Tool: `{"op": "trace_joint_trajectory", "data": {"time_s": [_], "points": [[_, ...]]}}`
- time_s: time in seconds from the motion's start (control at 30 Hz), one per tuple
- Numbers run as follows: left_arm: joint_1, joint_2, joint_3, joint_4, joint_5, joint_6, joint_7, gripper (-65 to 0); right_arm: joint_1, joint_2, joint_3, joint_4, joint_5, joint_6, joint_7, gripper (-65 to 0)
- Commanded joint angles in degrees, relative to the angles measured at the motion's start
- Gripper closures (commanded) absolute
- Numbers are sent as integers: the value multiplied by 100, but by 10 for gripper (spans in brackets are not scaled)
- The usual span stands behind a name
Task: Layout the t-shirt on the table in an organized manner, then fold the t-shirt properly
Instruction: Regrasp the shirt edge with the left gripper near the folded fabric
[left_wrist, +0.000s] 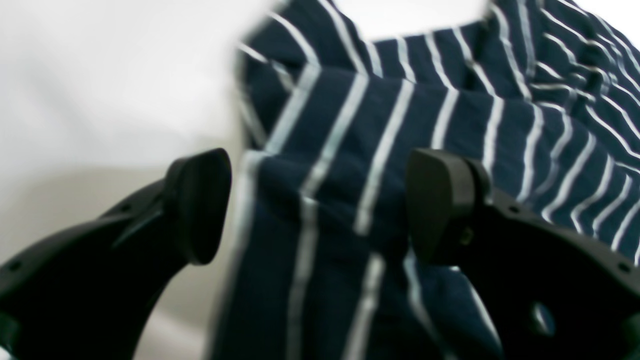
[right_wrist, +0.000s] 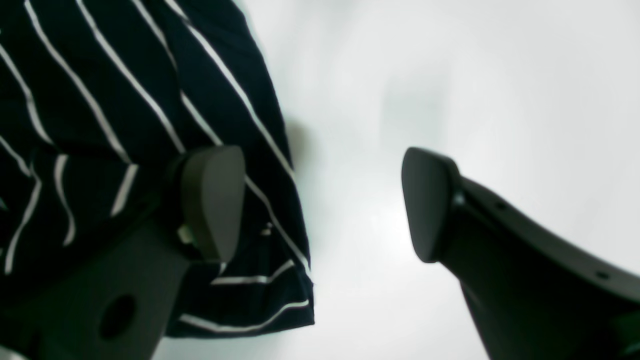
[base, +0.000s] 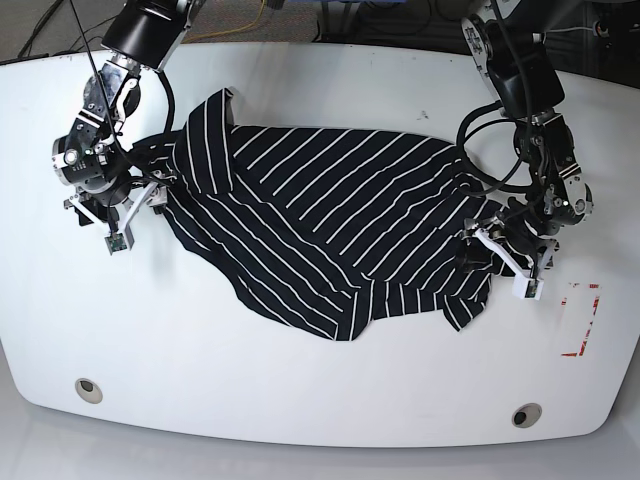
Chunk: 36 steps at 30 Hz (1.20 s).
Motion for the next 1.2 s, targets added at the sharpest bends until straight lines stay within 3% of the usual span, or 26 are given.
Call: {"op": "trace_joint_trajectory", "data": {"time_s": [0.0,0.57,1.03,1.17], "points": [[-125,-61,94,100,-228,-37,-120,-511,103,60,16,104,30,-10,94,-472],[-28,-61,182,117,-518,-55,-120,-492,77,60,16,113,30,-10,94,-472],[-169,-61,173,126,-518,-73,-138,-39,77,51,16,104,30,-10,94,-472],[-186,-61,164,126,-518,-73,-147,-23,77,51,16,104,30,-10,94,-472]]}}
